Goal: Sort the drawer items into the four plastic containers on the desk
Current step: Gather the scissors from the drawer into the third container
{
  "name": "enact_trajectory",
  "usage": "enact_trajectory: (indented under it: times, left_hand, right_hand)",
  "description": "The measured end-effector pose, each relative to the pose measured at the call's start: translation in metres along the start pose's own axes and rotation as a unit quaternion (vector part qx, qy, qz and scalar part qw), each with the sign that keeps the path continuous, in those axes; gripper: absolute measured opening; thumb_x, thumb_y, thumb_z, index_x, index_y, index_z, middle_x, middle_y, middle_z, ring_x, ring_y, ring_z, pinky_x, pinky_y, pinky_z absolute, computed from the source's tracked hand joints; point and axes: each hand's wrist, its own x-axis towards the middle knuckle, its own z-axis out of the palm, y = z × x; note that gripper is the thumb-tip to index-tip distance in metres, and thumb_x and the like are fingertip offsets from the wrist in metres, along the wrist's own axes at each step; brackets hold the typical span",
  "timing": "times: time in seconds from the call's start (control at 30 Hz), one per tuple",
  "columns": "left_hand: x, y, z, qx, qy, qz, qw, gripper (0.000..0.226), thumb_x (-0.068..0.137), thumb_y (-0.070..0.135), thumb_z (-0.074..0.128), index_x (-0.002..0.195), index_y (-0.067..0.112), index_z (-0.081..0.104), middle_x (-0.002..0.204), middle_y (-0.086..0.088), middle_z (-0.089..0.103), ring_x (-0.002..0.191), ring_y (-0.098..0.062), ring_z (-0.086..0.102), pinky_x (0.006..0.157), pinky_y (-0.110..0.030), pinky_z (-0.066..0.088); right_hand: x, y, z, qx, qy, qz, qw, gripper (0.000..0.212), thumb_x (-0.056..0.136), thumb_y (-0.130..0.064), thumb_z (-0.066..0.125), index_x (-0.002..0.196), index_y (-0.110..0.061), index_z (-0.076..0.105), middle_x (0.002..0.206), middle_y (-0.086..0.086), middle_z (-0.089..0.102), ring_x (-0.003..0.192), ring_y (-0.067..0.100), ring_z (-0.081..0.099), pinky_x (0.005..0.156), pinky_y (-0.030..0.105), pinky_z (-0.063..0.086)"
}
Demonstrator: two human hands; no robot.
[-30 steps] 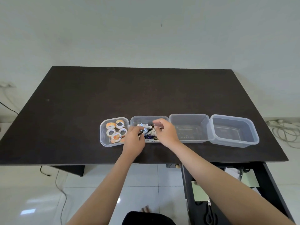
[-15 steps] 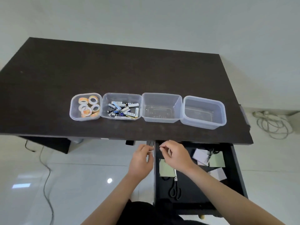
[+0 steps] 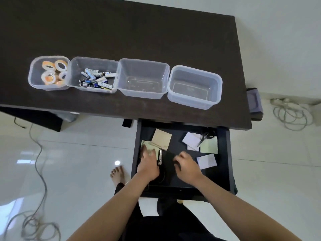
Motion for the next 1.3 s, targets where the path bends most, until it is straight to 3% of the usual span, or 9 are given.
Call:
enact_trajectory:
  times: [0.17, 0.27, 0.37, 0.47, 0.57, 0.73, 0.97, 1.13, 1.3]
  left_hand:
    - [0.007, 0.001, 0.018, 0.057, 0.027, -0.008, 0.998, 0.091, 0.086, 0.017, 0.061, 0.150, 0.031, -0.002, 0.156, -0.004, -0.024, 0.146, -0.030, -0.004, 0.097, -0.039, 0.047]
    - [0.011, 0.001, 0.024, 0.045, 0.018, 0.018, 0.999, 0.094, 0.085, 0.021, 0.064, 0.150, 0.027, -0.004, 0.157, 0.006, -0.021, 0.145, -0.029, -0.012, 0.114, -0.051, 0.028]
    - [0.008, 0.003, 0.033, -0.027, 0.000, 0.049, 0.998, 0.097, 0.084, 0.017, 0.065, 0.150, 0.023, -0.006, 0.157, 0.010, -0.023, 0.144, -0.031, -0.019, 0.119, -0.050, 0.010]
    - [0.005, 0.007, 0.039, -0.109, 0.054, 0.002, 0.993, 0.107, 0.080, 0.014, 0.072, 0.150, 0.019, -0.009, 0.157, 0.000, -0.023, 0.147, -0.028, -0.008, 0.117, -0.043, 0.018]
    - [0.006, 0.009, 0.038, -0.140, 0.131, -0.082, 0.978, 0.103, 0.076, 0.022, 0.076, 0.149, 0.012, 0.005, 0.155, -0.008, 0.010, 0.143, -0.031, 0.014, 0.110, -0.043, 0.033]
    - [0.012, 0.001, 0.041, -0.089, 0.113, -0.079, 0.986, 0.074, 0.067, 0.027, 0.082, 0.127, 0.017, 0.039, 0.133, -0.003, 0.040, 0.124, -0.025, 0.035, 0.098, -0.041, 0.045]
    - [0.015, 0.004, 0.046, -0.047, 0.042, -0.021, 0.998, 0.076, 0.067, 0.034, 0.081, 0.131, 0.031, 0.039, 0.132, -0.002, 0.035, 0.123, -0.025, 0.035, 0.100, -0.043, 0.043]
    - [0.016, 0.009, 0.053, -0.038, 0.030, -0.015, 0.999, 0.100, 0.068, 0.041, 0.079, 0.145, 0.043, 0.016, 0.124, -0.003, 0.029, 0.116, -0.023, 0.036, 0.100, -0.043, 0.039]
    - [0.019, 0.026, 0.060, -0.047, 0.072, -0.046, 0.995, 0.101, 0.060, 0.049, 0.081, 0.142, 0.039, 0.022, 0.123, -0.003, 0.031, 0.114, -0.022, 0.037, 0.099, -0.042, 0.036]
  right_hand:
    - [0.003, 0.035, -0.010, -0.012, 0.077, 0.033, 0.996, 0.028, 0.085, -0.016, 0.054, 0.112, -0.013, 0.062, 0.118, 0.008, 0.050, 0.110, 0.028, 0.047, 0.086, 0.038, 0.047]
    - [0.010, 0.051, -0.021, -0.067, 0.130, 0.092, 0.985, 0.047, 0.079, -0.014, 0.059, 0.126, -0.016, 0.055, 0.136, 0.015, 0.044, 0.117, 0.037, 0.044, 0.099, 0.049, 0.040]
    - [0.019, 0.063, -0.029, -0.065, 0.075, 0.160, 0.982, 0.060, 0.083, -0.015, 0.055, 0.141, -0.020, 0.038, 0.151, 0.014, 0.024, 0.129, 0.038, 0.032, 0.111, 0.049, 0.028]
    - [0.020, 0.072, -0.025, -0.024, 0.054, 0.160, 0.985, 0.053, 0.083, -0.009, 0.052, 0.135, -0.016, 0.042, 0.148, 0.012, 0.023, 0.121, 0.036, 0.039, 0.100, 0.043, 0.043]
    - [0.017, 0.074, -0.022, 0.005, 0.063, 0.129, 0.990, 0.036, 0.082, -0.006, 0.053, 0.117, -0.009, 0.053, 0.130, 0.012, 0.034, 0.111, 0.030, 0.049, 0.089, 0.040, 0.051]
    - [0.012, 0.072, -0.028, 0.054, 0.044, 0.094, 0.993, 0.041, 0.082, -0.008, 0.056, 0.123, -0.010, 0.054, 0.119, 0.007, 0.046, 0.104, 0.026, 0.056, 0.082, 0.042, 0.053]
    - [0.013, 0.091, -0.044, -0.107, 0.016, 0.099, 0.989, 0.055, 0.076, -0.010, 0.062, 0.128, -0.023, 0.049, 0.130, 0.002, 0.044, 0.119, 0.027, 0.040, 0.101, 0.040, 0.034]
    - [0.016, 0.094, -0.044, -0.129, -0.006, 0.109, 0.986, 0.044, 0.080, -0.029, 0.066, 0.120, -0.015, 0.052, 0.122, 0.003, 0.049, 0.115, 0.028, 0.043, 0.094, 0.037, 0.038]
    - [0.009, 0.095, -0.041, -0.080, 0.000, 0.131, 0.988, 0.047, 0.080, -0.038, 0.067, 0.117, -0.013, 0.055, 0.118, 0.004, 0.049, 0.114, 0.026, 0.042, 0.088, 0.036, 0.041]
